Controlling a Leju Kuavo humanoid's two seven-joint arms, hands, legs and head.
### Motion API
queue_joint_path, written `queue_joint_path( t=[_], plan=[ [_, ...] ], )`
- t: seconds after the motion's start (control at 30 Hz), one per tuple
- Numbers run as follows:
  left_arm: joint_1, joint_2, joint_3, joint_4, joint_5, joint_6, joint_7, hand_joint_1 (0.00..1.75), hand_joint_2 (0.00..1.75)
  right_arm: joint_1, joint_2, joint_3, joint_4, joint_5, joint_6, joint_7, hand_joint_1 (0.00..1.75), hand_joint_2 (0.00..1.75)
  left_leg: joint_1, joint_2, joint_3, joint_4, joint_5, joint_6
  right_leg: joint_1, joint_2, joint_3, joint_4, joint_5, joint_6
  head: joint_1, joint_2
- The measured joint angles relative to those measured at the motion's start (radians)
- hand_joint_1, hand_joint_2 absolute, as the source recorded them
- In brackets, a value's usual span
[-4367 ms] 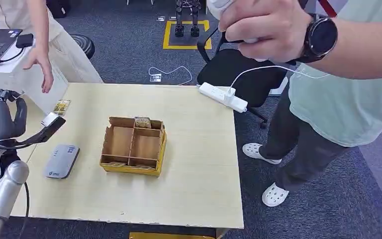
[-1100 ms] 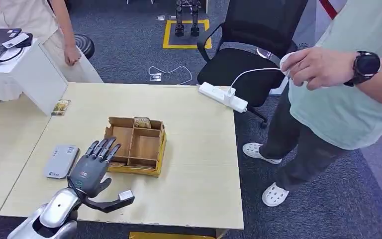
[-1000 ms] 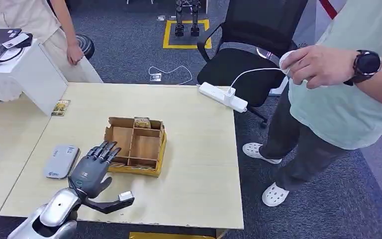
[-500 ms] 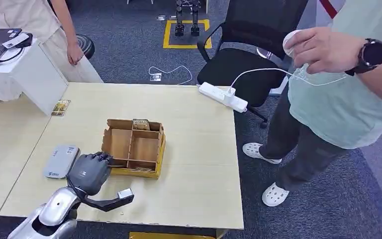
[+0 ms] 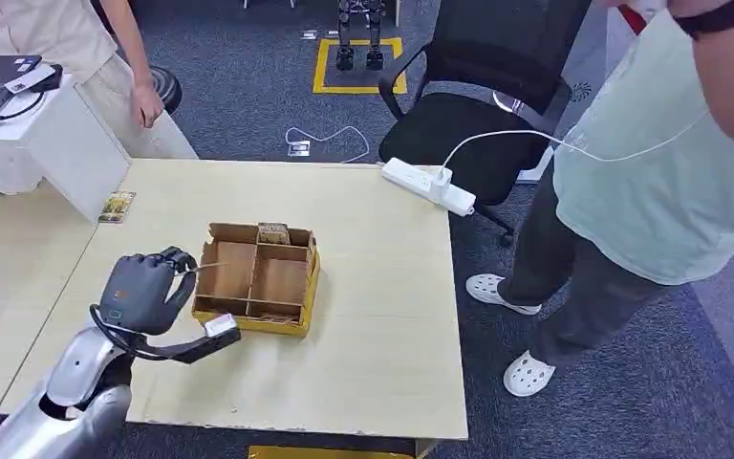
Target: Pass the card to the sensor for recognition and then transmit it.
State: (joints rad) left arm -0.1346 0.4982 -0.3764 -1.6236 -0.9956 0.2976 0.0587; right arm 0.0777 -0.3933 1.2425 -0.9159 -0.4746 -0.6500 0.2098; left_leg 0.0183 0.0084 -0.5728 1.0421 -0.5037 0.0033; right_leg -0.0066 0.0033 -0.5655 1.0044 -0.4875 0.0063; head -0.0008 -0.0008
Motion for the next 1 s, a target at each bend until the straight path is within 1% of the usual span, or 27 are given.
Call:
queue_joint_path(
  t=[0.07, 0.13, 0.2, 0.3, 0.4, 0.47, 0.6, 0.83, 1.0],
  plan=[
    [-0.032, 0.009, 0.037, 0.0, -0.018, 0.019, 0.013, 1.75, 1.75, -0.001, 0.0, 0.004, -0.002, -0.002, -0.003, 0.0, 0.0, 0.0, 0.0, 0.0, 0.0, 0.0, 0.0, 0.0, 0.0, 0.0, 0.0, 0.0, 0.0, 0.0, 0.0, 0.0],
    [-0.084, 0.018, 0.078, 0.006, -0.06, 0.037, 0.042, 1.75, 1.75, -0.001, 0.0, 0.007, -0.002, -0.004, -0.007, 0.0, 0.0, 0.0, 0.0, 0.0, 0.0, 0.0, 0.0, 0.0, 0.0, 0.0, 0.0, 0.0, 0.0, 0.0, 0.0, 0.0],
    [-0.15, 0.027, 0.113, 0.035, -0.089, 0.046, 0.058, 1.75, 1.75, -0.004, 0.0, 0.01, -0.002, -0.004, -0.007, -0.003, 0.0, 0.0, 0.0, 0.0, 0.0, 0.0, 0.001, 0.0, 0.0, 0.0, 0.0, 0.0, 0.0, 0.0, 0.0, 0.0],
    [-0.231, 0.034, 0.139, 0.081, -0.106, 0.05, 0.063, 1.75, 1.75, -0.009, 0.0, 0.017, -0.002, -0.005, -0.006, -0.013, 0.0, 0.0, 0.0, 0.0, 0.0, 0.0, 0.001, 0.0, 0.0, 0.0, 0.0, 0.0, 0.0, -0.001, 0.001, 0.0],
    [-0.298, 0.035, 0.158, 0.136, -0.175, 0.095, 0.115, 1.75, 1.75, -0.017, 0.0, 0.022, 0.0, -0.003, -0.008, -0.018, 0.0, 0.0, 0.0, 0.0, 0.0, 0.0, 0.001, 0.001, 0.0, 0.0, 0.0, 0.001, 0.001, -0.001, 0.001, 0.0],
    [-0.337, 0.039, 0.179, 0.185, -0.211, 0.152, 0.139, 1.75, 1.75, -0.02, 0.0, 0.022, 0.001, 0.0, -0.011, -0.018, 0.0, 0.0, 0.0, 0.0, 0.0, 0.0, 0.001, 0.001, 0.0, 0.0, 0.0, 0.001, 0.001, -0.001, 0.0, 0.0],
    [-0.369, 0.041, 0.213, 0.238, -0.229, 0.196, 0.148, 1.75, 1.75, -0.024, 0.0, 0.022, 0.002, 0.01, -0.011, -0.015, 0.0, 0.0, 0.0, 0.0, 0.0, 0.0, 0.001, 0.001, 0.0, 0.0, 0.0, 0.0, 0.001, -0.001, 0.0, 0.0],
    [-0.38, 0.039, 0.244, 0.293, -0.251, 0.212, 0.148, 1.75, 1.75, -0.026, 0.0, 0.022, 0.002, 0.019, -0.01, -0.011, 0.0, 0.0, 0.0, 0.0, 0.0, 0.0, 0.001, 0.001, 0.0, 0.0, 0.0, 0.0, 0.001, -0.001, 0.0, 0.0],
    [-0.38, 0.027, 0.253, 0.311, -0.253, 0.214, 0.148, 1.75, 1.75, -0.026, 0.0, 0.023, 0.002, 0.02, -0.008, -0.009, 0.0, 0.0, 0.0, 0.0, 0.0, 0.0, 0.001, 0.001, 0.0, 0.0, 0.0, 0.0, 0.001, -0.001, 0.0, 0.0]
  ],
)
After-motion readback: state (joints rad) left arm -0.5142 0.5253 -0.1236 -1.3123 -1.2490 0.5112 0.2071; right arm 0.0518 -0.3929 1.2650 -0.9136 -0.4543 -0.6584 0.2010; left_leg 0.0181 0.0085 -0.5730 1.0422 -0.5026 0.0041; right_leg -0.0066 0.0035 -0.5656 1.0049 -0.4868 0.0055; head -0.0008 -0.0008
